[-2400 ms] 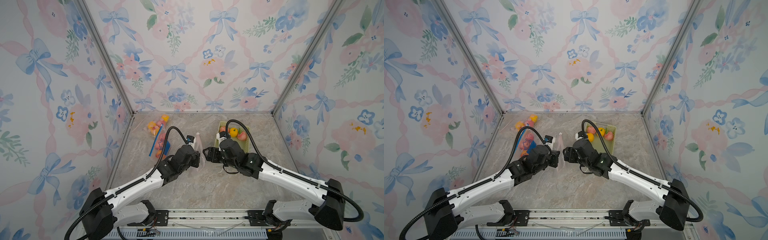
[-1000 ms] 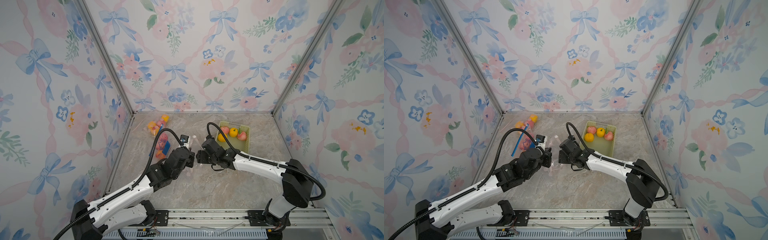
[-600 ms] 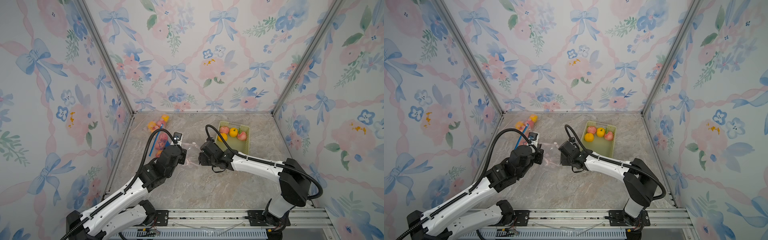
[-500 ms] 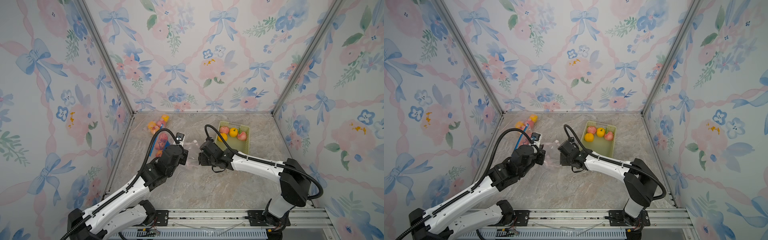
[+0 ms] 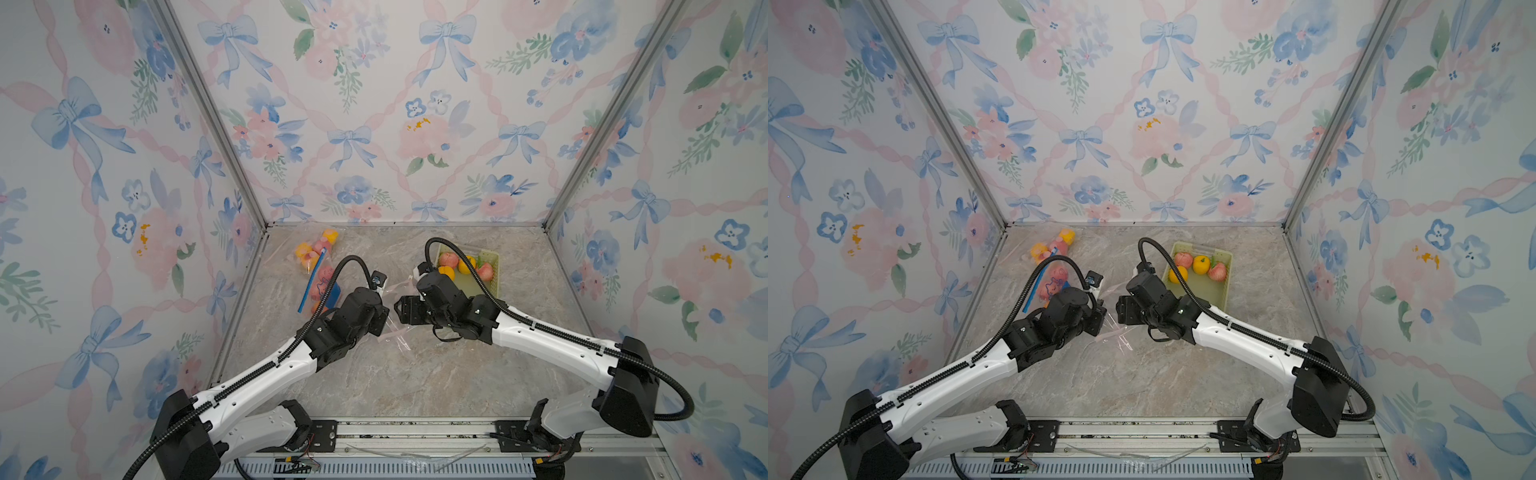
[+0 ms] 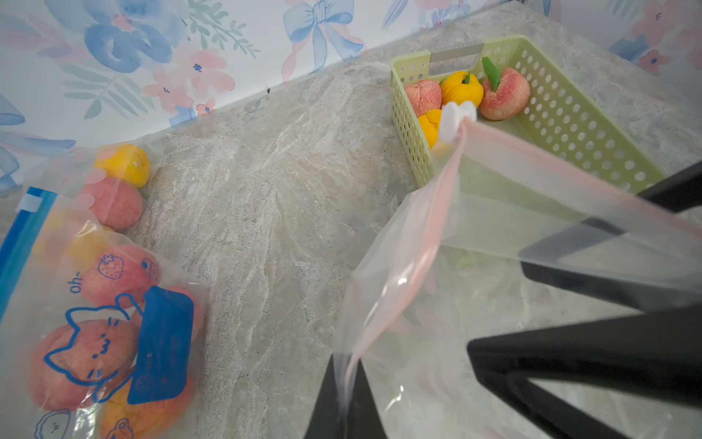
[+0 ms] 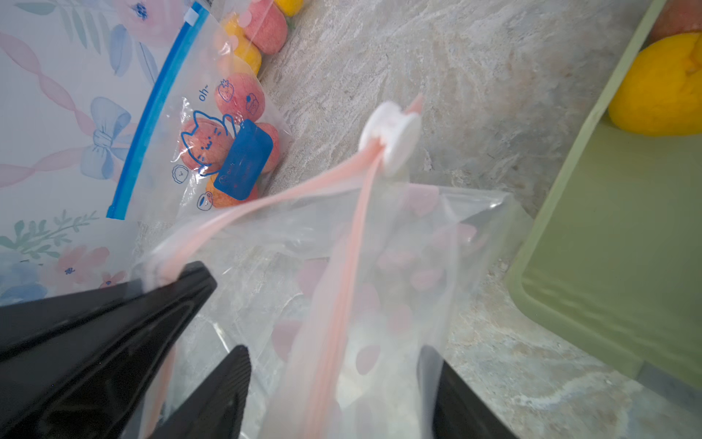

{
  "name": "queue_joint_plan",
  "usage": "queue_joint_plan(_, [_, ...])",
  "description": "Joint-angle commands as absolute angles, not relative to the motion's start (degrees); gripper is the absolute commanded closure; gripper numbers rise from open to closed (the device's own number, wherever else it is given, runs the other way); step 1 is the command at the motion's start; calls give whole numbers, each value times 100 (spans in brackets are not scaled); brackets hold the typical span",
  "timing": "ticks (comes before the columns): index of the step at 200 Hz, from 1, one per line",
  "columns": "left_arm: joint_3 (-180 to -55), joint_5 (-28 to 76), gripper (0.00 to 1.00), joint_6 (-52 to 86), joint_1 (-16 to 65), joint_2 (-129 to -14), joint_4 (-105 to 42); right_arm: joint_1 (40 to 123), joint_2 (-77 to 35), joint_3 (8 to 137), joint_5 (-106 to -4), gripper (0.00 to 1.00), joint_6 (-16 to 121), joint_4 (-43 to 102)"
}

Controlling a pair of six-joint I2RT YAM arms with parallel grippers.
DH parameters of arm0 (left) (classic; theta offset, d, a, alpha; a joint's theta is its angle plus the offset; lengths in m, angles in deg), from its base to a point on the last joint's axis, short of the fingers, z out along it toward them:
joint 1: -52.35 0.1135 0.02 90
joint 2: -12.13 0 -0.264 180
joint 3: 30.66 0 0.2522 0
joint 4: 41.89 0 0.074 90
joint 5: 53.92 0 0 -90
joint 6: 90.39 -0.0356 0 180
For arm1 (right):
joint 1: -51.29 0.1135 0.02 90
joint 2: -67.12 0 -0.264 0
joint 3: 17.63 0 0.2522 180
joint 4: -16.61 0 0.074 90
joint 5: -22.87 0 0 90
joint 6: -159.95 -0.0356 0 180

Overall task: Place the peach in a zip-top bag and seal the zipper
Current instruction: Open the zipper of the food storage bag at the center of the board.

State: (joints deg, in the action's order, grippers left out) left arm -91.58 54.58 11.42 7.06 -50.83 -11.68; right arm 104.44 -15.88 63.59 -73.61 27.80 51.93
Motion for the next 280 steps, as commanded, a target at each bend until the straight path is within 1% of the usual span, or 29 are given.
queue_joint_plan(1, [-9327,5340,100,1224,753,-5233,-1202,10139,-1208,6054,-6919,24,2791,4877])
queue_joint_plan(15, [-9385,5334,100,1313,746,-5295,-1204,9931,-1026,5870,-6654,23,2715,4593])
queue_joint_plan(42, [-9493,5372,100,1495,753,-5337,-1220,9796,-972,5711,-6417,12,2625,4333])
queue_joint_plan(58, [-9535,5425,100,1609,753,-5332,-1219,9857,-1155,5788,-6417,8,2617,4405])
queue_joint_plan(90, [-9567,5522,100,1645,753,-5189,-1204,10191,-1600,6354,-7014,8,2819,5245])
queue_joint_plan(101, [-9574,5627,100,1612,755,-5106,-1163,10242,-1637,6461,-7068,8,2869,5326])
queue_joint_plan(121, [-9593,5860,100,1544,786,-4986,-1043,10138,-1575,6530,-7042,8,2886,5378])
queue_joint_plan(153, [-9584,5882,100,1491,850,-4990,-993,9957,-1440,6618,-6968,8,2972,5438])
queue_joint_plan(180, [-9560,6023,100,1405,869,-5088,-995,9831,-1454,6861,-7177,5,3100,5821])
queue_joint_plan(220, [-9608,5977,100,1321,920,-5281,-1001,9033,-1337,6850,-7283,8,3243,6124])
queue_joint_plan(237, [-9645,5870,100,1334,929,-5385,-1006,8541,-1337,6804,-7295,9,3325,6188])
queue_joint_plan(276, [-9680,5614,100,1409,930,-5624,-1137,7593,-1768,6636,-7095,14,3378,6021])
queue_joint_plan(280, [-9681,5592,100,1417,931,-5635,-1159,7527,-1847,6636,-7064,14,3551,5961])
